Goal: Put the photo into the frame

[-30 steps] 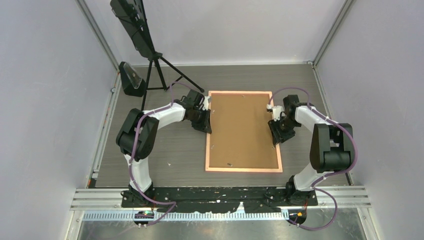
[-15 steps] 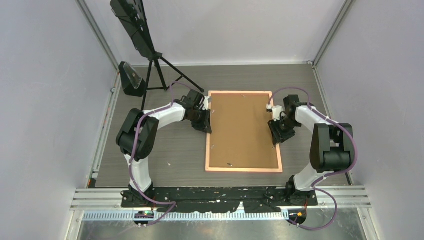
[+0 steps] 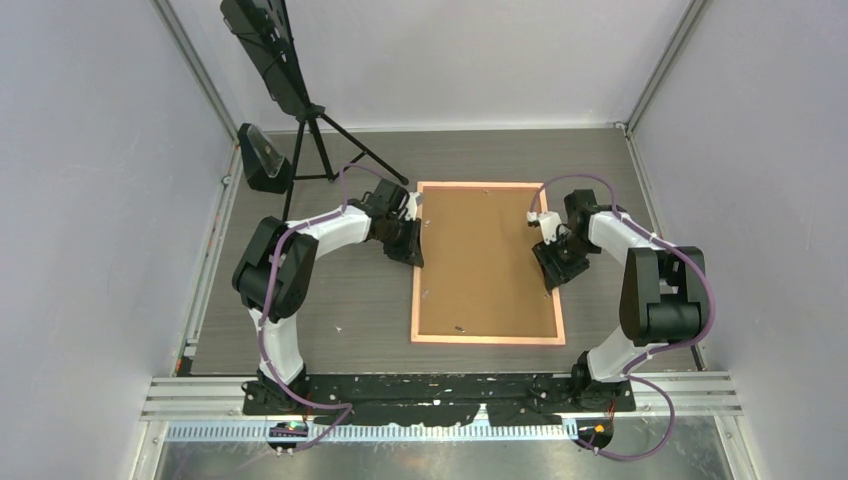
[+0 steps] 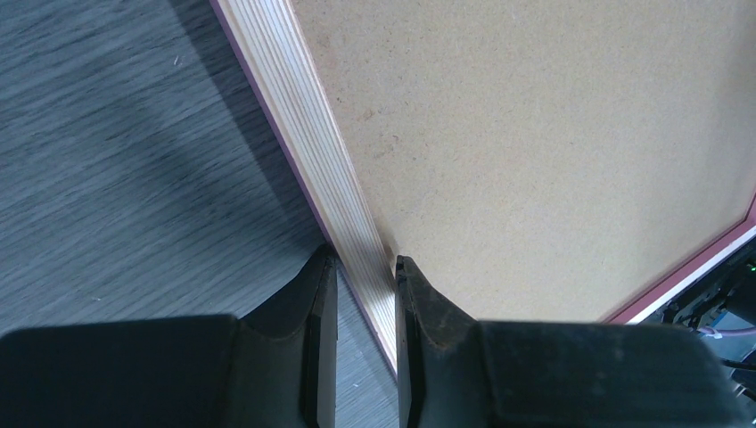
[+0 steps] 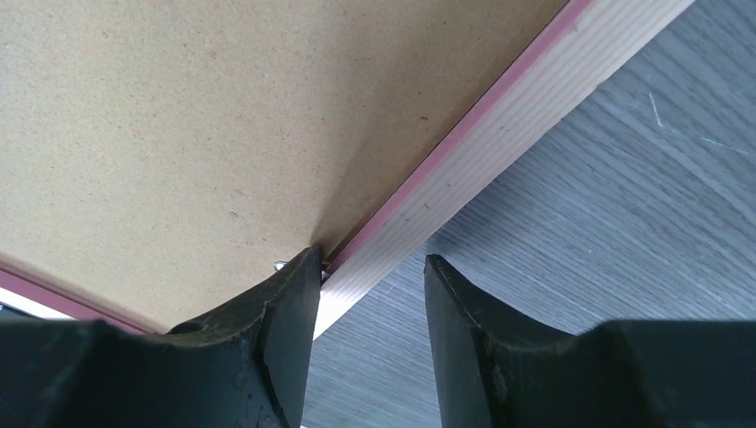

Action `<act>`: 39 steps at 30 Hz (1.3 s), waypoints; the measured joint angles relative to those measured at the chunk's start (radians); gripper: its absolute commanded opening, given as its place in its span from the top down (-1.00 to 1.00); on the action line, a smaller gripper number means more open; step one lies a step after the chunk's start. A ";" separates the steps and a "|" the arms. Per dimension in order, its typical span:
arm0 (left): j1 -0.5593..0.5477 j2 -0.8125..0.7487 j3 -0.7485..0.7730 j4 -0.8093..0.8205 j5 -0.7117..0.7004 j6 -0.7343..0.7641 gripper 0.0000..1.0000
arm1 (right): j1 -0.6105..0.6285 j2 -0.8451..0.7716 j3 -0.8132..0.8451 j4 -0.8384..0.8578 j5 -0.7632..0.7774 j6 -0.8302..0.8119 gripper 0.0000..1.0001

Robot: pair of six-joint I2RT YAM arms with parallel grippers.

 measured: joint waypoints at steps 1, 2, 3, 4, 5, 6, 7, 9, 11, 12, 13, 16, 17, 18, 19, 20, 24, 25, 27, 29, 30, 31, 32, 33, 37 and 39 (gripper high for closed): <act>0.000 0.000 0.000 0.000 0.000 0.000 1.00 | 0.000 0.000 0.000 0.000 -0.002 -0.006 -0.04; 0.000 0.000 0.000 0.000 0.000 0.000 1.00 | 0.000 0.000 0.000 0.000 -0.002 -0.014 -0.06; 0.000 0.000 0.000 0.000 0.000 0.000 1.00 | 0.000 0.000 0.001 -0.001 -0.003 -0.023 -0.06; 0.000 0.000 0.000 0.000 0.000 0.000 1.00 | 0.000 0.000 0.002 -0.002 -0.004 -0.033 -0.07; 0.000 0.001 0.000 0.001 0.000 0.000 1.00 | 0.000 0.002 0.003 -0.005 -0.005 -0.041 -0.08; 0.000 0.002 0.000 0.002 0.001 0.000 1.00 | 0.000 0.003 0.005 -0.008 -0.005 -0.048 -0.09; 0.000 0.002 0.000 0.004 0.003 0.000 1.00 | 0.000 0.008 0.009 -0.015 -0.005 -0.060 -0.10; 0.000 0.002 0.000 0.004 0.003 0.000 1.00 | 0.000 0.019 0.020 -0.025 -0.007 -0.077 -0.11; 0.000 0.002 0.000 0.005 0.003 0.000 1.00 | 0.000 0.030 0.030 -0.035 -0.010 -0.094 -0.12; 0.000 0.002 0.000 0.005 0.003 0.000 1.00 | 0.000 0.035 0.035 -0.040 -0.011 -0.103 -0.13; 0.000 0.002 0.000 0.005 0.003 0.000 1.00 | 0.000 0.039 0.038 -0.043 -0.013 -0.110 -0.13; 0.000 0.002 0.000 0.005 0.003 0.000 1.00 | 0.000 0.046 0.046 -0.052 -0.021 -0.134 -0.16; 0.000 0.002 0.000 0.005 0.003 0.000 1.00 | 0.000 0.048 0.048 -0.054 -0.023 -0.140 -0.17; 0.000 0.002 0.000 0.005 0.003 0.000 1.00 | 0.000 0.051 0.049 -0.056 -0.025 -0.146 -0.19; 0.000 0.002 0.000 0.005 0.003 0.000 1.00 | 0.000 0.053 0.051 -0.058 -0.026 -0.153 -0.19; 0.000 0.002 0.000 0.005 0.003 0.000 1.00 | 0.000 0.055 0.053 -0.060 -0.027 -0.161 -0.21; 0.000 0.002 0.000 0.005 0.004 0.000 1.00 | 0.000 0.067 0.064 -0.070 -0.030 -0.184 -0.25; 0.000 0.002 0.000 0.004 0.004 0.000 1.00 | 0.000 0.070 0.066 -0.071 -0.031 -0.189 -0.26; 0.000 0.002 0.000 0.004 0.004 0.000 1.00 | 0.000 0.073 0.069 -0.075 -0.032 -0.198 -0.28; 0.000 0.002 0.000 0.004 0.004 0.000 1.00 | 0.000 0.074 0.071 -0.076 -0.032 -0.205 -0.30; 0.000 0.003 0.000 0.004 0.004 0.000 1.00 | 0.000 0.074 0.071 -0.076 -0.032 -0.209 -0.30; 0.000 0.002 0.000 0.004 0.004 0.000 1.00 | 0.000 0.074 0.071 -0.076 -0.032 -0.211 -0.31; 0.000 0.003 0.001 0.004 0.004 0.000 1.00 | 0.000 0.074 0.071 -0.076 -0.032 -0.212 -0.32; 0.000 0.003 0.001 0.004 0.004 0.000 1.00 | 0.000 0.074 0.072 -0.076 -0.032 -0.213 -0.33; 0.000 0.003 0.002 0.003 0.004 0.000 1.00 | -0.013 0.077 0.088 -0.092 -0.039 -0.196 -0.37; 0.000 0.003 0.002 0.003 0.004 0.000 1.00 | -0.032 0.080 0.106 -0.100 -0.045 -0.169 -0.39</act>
